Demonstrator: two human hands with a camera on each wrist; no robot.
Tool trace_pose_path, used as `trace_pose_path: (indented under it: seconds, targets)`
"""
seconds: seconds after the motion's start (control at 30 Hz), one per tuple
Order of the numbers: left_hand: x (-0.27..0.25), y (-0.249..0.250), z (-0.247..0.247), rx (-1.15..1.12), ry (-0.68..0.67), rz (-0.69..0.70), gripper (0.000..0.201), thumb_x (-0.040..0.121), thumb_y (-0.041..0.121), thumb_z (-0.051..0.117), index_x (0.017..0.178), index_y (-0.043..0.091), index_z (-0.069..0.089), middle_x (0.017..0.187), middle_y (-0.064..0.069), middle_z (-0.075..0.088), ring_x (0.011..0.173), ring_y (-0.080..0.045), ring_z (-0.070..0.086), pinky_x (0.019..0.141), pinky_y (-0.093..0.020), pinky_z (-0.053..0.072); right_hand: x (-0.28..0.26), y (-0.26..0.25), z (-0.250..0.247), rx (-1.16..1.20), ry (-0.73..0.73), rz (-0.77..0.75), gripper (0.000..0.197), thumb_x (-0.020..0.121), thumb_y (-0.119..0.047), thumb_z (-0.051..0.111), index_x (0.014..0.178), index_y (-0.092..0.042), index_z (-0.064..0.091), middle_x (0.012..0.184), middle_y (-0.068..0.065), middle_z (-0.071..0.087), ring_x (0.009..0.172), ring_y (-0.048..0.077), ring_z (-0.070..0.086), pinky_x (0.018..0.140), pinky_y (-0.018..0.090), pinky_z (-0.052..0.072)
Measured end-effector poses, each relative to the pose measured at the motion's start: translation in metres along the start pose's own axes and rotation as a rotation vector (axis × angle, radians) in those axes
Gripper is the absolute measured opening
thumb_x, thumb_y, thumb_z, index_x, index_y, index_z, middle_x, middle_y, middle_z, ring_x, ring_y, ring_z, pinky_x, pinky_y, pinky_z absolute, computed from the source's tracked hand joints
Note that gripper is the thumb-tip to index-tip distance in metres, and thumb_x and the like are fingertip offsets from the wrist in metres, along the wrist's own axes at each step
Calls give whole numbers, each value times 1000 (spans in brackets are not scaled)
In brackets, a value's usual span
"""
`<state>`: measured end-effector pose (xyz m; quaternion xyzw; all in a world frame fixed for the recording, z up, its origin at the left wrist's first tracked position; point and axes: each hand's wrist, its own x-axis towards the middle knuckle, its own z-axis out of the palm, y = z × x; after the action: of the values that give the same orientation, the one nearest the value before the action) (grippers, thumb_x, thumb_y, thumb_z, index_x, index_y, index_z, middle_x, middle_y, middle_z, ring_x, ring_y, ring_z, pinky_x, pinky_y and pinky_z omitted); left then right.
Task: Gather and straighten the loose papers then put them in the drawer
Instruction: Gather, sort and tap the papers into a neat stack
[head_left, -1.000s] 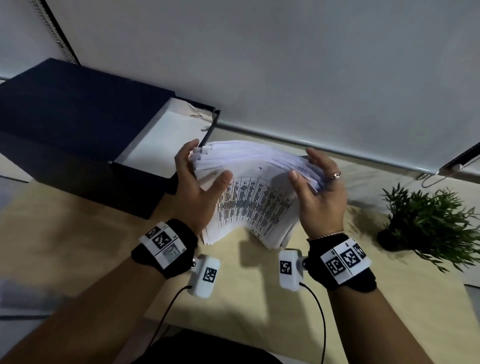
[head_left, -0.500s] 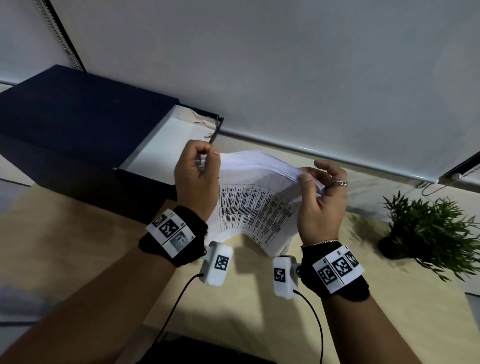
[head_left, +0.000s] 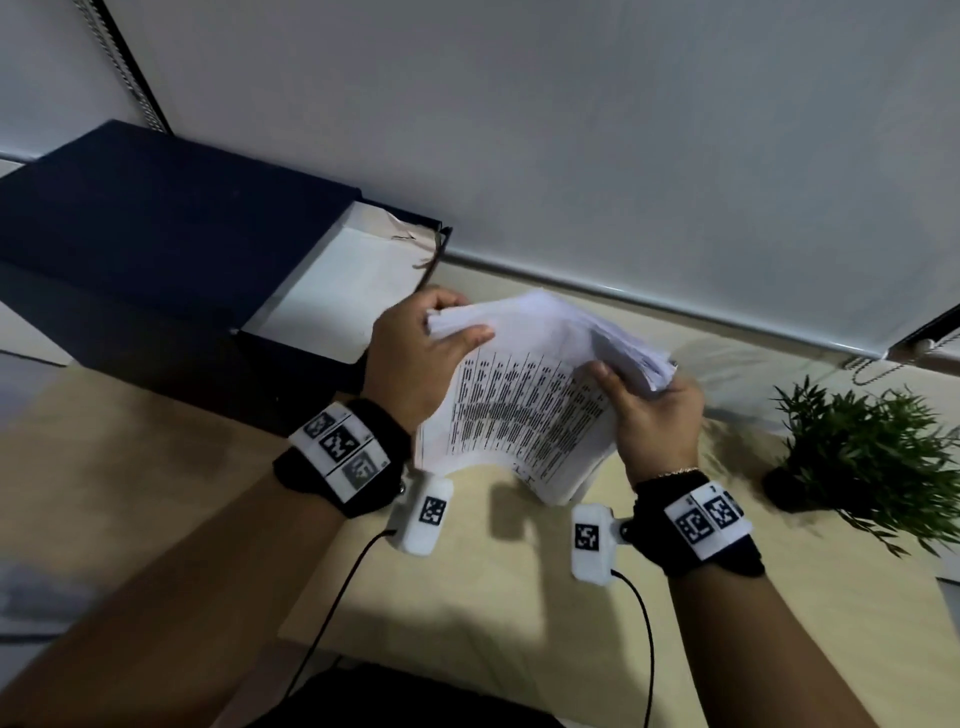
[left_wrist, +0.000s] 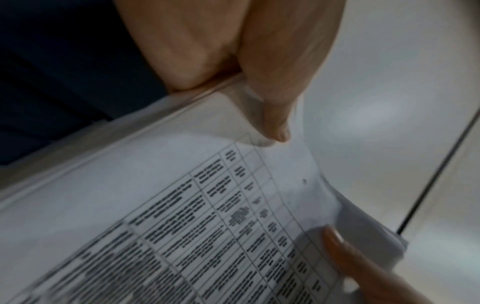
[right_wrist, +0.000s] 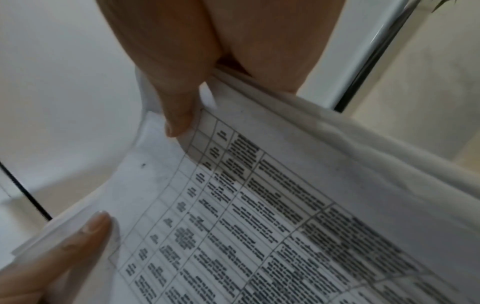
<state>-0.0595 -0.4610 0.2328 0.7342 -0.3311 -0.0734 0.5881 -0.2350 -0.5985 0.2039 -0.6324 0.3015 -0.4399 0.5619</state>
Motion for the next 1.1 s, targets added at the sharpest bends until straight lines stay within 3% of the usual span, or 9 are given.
trace_pose_path:
  seconds: [0.13, 0.23, 0.33, 0.47, 0.6, 0.7, 0.8, 0.93, 1.1]
  targets:
    - [9, 15, -4, -183, 16, 39, 46, 62, 12, 89, 99, 14, 63, 84, 13, 67, 71, 9, 65, 60, -7, 48, 6, -5, -15, -23, 24, -137, 30, 78, -1, 78, 101, -21, 74, 95, -10, 76, 92, 13, 71, 81, 24, 56]
    - [1, -12, -1, -237, -58, -52, 73, 55, 15, 93, 115, 13, 53, 99, 2, 67, 85, 6, 65, 72, -16, 54, -4, 4, -20, -71, -24, -50, 27, 74, 0, 81, 100, -2, 73, 83, -9, 76, 79, 7, 72, 71, 19, 56]
    - [-12, -39, 14, -186, -107, -137, 63, 52, 28, 95, 103, 30, 59, 100, 6, 71, 95, 2, 67, 90, -32, 57, -11, 17, -12, -100, -36, 80, 30, 68, -5, 84, 82, 17, 68, 57, -13, 70, 52, -1, 65, 53, 15, 53]
    - [-12, -35, 18, -268, -58, -149, 41, 52, 31, 90, 87, 33, 68, 83, 18, 75, 83, 3, 69, 82, -28, 58, -6, 18, -16, -63, 33, 60, 33, 69, 6, 83, 96, -8, 73, 82, -16, 76, 76, 4, 72, 75, 23, 59]
    - [-17, -37, 20, -211, -98, -116, 43, 60, 22, 89, 93, 31, 62, 79, 19, 70, 78, 15, 65, 74, -8, 51, -16, 16, -21, -105, -12, 67, 37, 69, -1, 84, 103, -1, 72, 91, -1, 78, 84, 14, 74, 82, 37, 60]
    - [-17, -34, 19, -291, -17, -41, 55, 64, 29, 88, 108, 25, 54, 94, 12, 65, 83, 3, 65, 77, -17, 54, -14, 2, -16, -55, 91, -16, 45, 70, -7, 83, 111, -5, 64, 100, 4, 72, 90, 9, 71, 81, 26, 57]
    - [-16, -17, 22, -344, 59, 77, 38, 82, 22, 73, 114, 23, 53, 97, 3, 59, 80, -2, 59, 74, -16, 48, -9, -13, -8, -77, 165, -159, 38, 80, -2, 77, 113, -4, 57, 95, 1, 66, 85, 4, 67, 78, 20, 53]
    - [-10, -5, 28, -237, 157, 122, 5, 90, 18, 62, 91, 14, 61, 79, 9, 61, 67, 1, 56, 63, -11, 42, -6, -17, -2, -169, 204, -223, 22, 85, -4, 72, 104, 5, 64, 92, -3, 67, 85, -5, 64, 80, 15, 49]
    - [1, 0, 29, -271, 261, 79, 11, 89, -6, 54, 91, 5, 54, 77, 3, 61, 68, 0, 57, 66, -7, 43, -4, -17, -1, -194, 212, -195, 14, 89, -6, 68, 100, 3, 69, 91, -4, 69, 86, -6, 64, 79, 15, 49]
